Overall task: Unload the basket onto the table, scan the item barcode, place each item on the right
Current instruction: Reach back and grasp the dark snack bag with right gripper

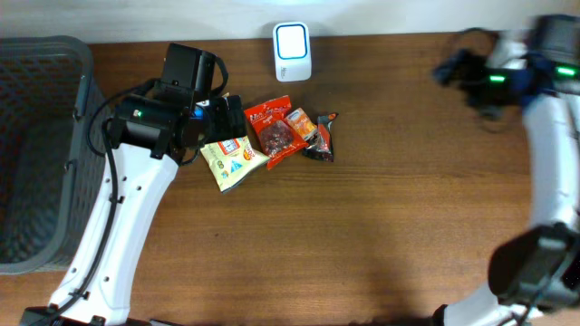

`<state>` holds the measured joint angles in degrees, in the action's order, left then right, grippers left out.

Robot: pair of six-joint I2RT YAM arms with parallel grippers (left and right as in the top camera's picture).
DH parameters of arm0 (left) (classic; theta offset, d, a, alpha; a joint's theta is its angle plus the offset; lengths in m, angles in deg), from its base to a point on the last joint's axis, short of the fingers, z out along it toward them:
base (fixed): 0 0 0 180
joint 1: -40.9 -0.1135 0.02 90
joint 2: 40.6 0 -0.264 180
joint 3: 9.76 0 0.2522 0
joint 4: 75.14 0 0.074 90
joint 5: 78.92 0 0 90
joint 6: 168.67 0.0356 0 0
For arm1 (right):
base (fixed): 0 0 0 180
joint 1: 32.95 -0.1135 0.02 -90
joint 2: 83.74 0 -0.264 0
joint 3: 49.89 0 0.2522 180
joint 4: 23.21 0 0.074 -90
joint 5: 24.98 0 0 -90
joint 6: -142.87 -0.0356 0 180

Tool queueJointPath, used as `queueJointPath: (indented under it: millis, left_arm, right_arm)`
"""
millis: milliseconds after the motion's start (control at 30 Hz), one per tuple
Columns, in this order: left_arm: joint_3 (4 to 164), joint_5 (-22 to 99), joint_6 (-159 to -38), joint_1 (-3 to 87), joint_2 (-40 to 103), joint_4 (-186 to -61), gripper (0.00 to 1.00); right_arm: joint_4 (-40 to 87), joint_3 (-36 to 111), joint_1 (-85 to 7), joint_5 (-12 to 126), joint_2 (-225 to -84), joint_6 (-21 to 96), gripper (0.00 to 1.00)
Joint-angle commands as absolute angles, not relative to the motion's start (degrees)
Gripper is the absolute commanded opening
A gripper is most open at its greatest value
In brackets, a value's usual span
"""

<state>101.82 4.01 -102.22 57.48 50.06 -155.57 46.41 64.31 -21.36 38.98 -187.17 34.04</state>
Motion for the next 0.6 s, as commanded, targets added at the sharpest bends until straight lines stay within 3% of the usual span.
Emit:
queueJointPath:
  millis: [0,33,133,367,467,567]
  left_arm:
    - [101.97,4.18,-101.72,57.34,50.12,-155.64,0.99]
    - [101.97,4.18,-101.72,57.34,50.12,-155.62,0.99]
    - [101.97,4.18,-101.72,57.34,50.14,-155.64,0.99]
    - [101.97,4.18,-101.72,57.34,50.12,-155.64,0.99]
    - [101.97,4.18,-101.72,57.34,50.12,-155.64,0.99]
    - [101.97,4.18,-101.72,57.34,50.12,-155.64,0.99]
  right_arm:
    - [44.49,64.11,-32.00,44.35,-193.69,35.88,0.68]
    - [42.98,64.11,-35.41,45.91,-196.53,34.85,0.62]
    - [38.65,64.11,-42.40,48.97,-203.15,33.95,0.56]
    - [34.63,64.11,-53.55,65.53,-210.67,30.89,0.56]
    - [33.76,64.11,-55.80,66.50,-211.72,30.92,0.56]
    - [33.56,64.03,-56.24,69.69,-211.74,29.82,0.50]
